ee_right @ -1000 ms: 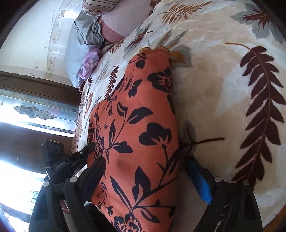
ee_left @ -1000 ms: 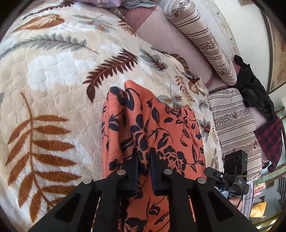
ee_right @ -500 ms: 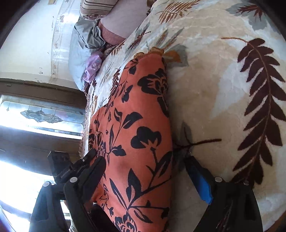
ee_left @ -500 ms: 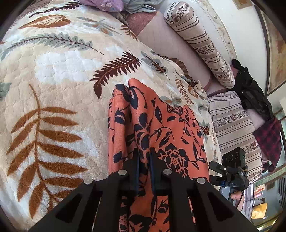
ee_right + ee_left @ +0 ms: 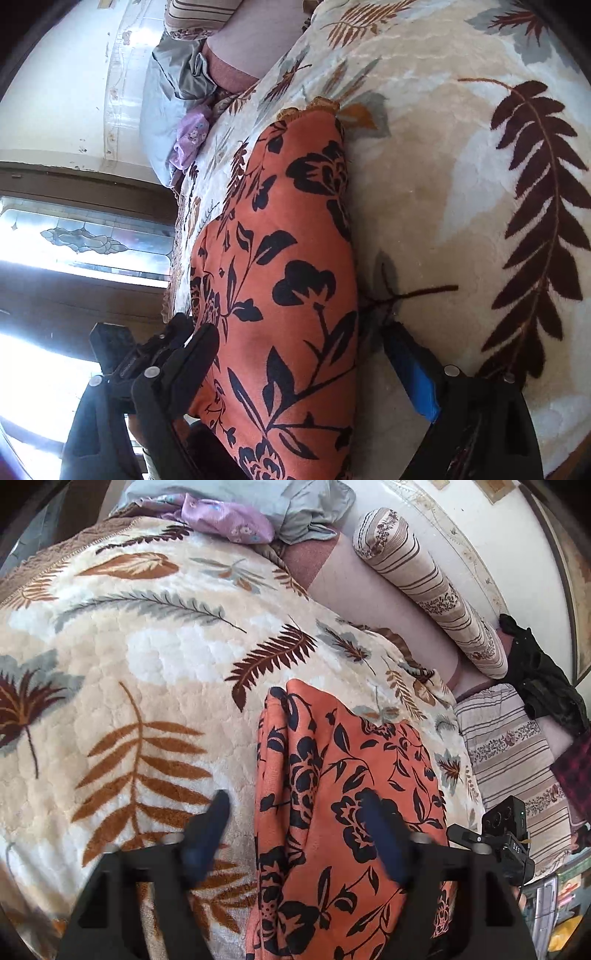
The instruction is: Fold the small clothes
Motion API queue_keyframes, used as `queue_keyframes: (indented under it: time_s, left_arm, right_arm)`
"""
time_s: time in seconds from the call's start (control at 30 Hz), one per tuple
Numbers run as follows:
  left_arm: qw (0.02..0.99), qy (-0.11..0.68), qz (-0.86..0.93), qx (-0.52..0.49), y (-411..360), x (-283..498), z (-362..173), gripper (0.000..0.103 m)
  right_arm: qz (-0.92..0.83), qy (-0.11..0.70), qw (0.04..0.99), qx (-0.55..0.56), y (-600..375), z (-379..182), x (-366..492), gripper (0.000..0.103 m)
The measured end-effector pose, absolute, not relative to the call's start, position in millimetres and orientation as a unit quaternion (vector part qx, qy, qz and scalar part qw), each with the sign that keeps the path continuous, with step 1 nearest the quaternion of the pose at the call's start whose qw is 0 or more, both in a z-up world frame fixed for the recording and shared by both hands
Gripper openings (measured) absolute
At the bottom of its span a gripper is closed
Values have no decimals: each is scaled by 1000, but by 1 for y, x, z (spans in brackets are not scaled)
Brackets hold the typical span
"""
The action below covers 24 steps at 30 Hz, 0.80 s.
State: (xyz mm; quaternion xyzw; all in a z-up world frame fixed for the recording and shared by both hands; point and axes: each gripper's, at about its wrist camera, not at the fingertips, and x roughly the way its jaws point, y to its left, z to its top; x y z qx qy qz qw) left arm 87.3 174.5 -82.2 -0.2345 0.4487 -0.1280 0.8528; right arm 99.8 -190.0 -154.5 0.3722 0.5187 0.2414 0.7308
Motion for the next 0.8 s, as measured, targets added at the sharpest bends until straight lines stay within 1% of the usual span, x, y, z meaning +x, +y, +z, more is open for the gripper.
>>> queue_keyframes:
  time_s: [0.07, 0.17, 0.23, 0.27, 0.33, 0.47, 0.5, 0.53, 0.57, 0.63, 0.67, 0.7, 0.73, 0.77, 0.8]
  left_arm:
    - [852, 458, -133, -218, 172, 89, -87, 89]
    - [819, 511, -151, -212, 162, 97, -112, 88]
    - [814, 521, -159, -203, 156, 97, -122, 82]
    - [818, 516, -158, -198, 155, 96, -121, 79]
    - [814, 516, -174, -200, 153, 95, -121, 56]
    - [805, 515, -177, -235, 157, 95, -123, 54]
    - [804, 516, -174, -241, 157, 96, -123, 56]
    - [800, 517, -174, -249, 157, 98, -124, 63]
    - [797, 517, -176, -257, 156, 99, -125, 65]
    - [803, 517, -176, -239, 150, 100, -124, 66]
    - [807, 518, -179, -221, 146, 100, -123, 62]
    - [804, 520, -187, -219, 144, 101, -122, 48]
    - [798, 522, -196, -228, 145, 102, -122, 35]
    - [796, 522, -201, -233, 146, 103, -121, 30]
    - [794, 520, -209, -235, 147, 103, -118, 26]
  right_arm:
    - [239, 521, 731, 371, -190, -154, 100, 92]
    - [237, 524, 734, 361, -186, -151, 101, 92]
    - [238, 525, 740, 348, -182, -149, 101, 93]
    - [238, 524, 743, 342, -180, -148, 101, 94]
    - [238, 521, 748, 337, -177, -149, 100, 94]
    - [240, 515, 750, 338, -178, -150, 98, 94]
    - [240, 516, 751, 334, -177, -149, 98, 94]
    - [239, 518, 753, 327, -176, -147, 98, 94]
    - [239, 519, 756, 320, -175, -146, 99, 94]
    - [235, 519, 760, 312, -172, -145, 99, 94]
    - [233, 520, 763, 306, -170, -145, 100, 94]
    - [231, 519, 769, 294, -167, -142, 100, 90]
    - [235, 517, 776, 275, -162, -138, 101, 61]
    - [226, 517, 786, 252, -157, -133, 100, 52]
    - [225, 513, 794, 238, -154, -128, 99, 49]
